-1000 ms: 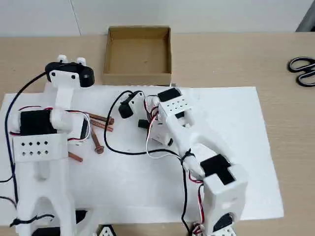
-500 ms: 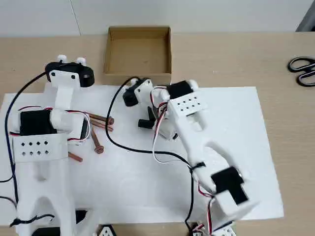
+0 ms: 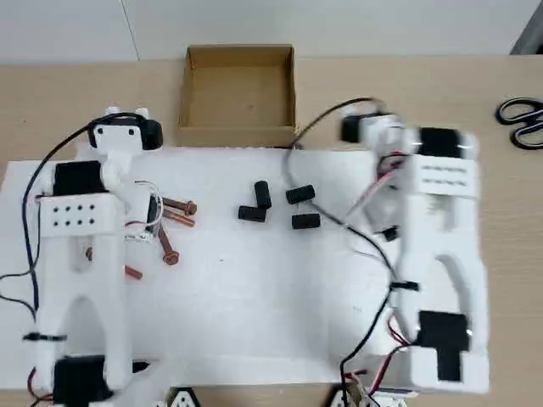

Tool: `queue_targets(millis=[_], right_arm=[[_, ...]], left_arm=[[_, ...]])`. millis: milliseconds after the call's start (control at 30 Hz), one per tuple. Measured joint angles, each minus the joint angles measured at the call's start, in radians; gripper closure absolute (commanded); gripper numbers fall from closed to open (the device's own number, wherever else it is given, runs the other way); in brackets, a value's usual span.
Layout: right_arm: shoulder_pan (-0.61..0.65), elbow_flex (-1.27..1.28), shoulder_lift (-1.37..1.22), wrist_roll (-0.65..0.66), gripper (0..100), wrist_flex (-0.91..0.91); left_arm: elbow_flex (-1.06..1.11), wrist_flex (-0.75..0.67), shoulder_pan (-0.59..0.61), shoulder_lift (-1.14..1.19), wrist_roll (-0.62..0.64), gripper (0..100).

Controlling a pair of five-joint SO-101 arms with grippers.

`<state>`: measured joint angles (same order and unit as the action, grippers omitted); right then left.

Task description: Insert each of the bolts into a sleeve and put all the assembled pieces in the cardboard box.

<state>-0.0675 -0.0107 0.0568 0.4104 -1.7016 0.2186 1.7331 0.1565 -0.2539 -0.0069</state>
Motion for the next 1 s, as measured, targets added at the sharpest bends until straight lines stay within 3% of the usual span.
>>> queue_targets(millis=[133,333,500,633,1000], right_arm=[[-0.114,0.014,0.089,-0.023,99.5,-0.003],[-0.269,0.189,0.244,-0.025,99.5,-0.003],[-0.373,0.336,0.367,-0.025,99.5,-0.005],[-0.417,0.407,0.450,-0.005,99.5,-0.005],[-0.440,0.417,0.542,0.000,99.5,-0.008]], left_arm=[[-0.006,0.000,0.057,0.012,0.074,96],[0.002,0.000,0.204,0.015,0.371,96],[0.060,0.000,0.242,0.015,0.414,99],[0.117,-0.002,0.250,0.015,0.451,99],[0.226,-0.006,0.253,0.015,0.698,99]])
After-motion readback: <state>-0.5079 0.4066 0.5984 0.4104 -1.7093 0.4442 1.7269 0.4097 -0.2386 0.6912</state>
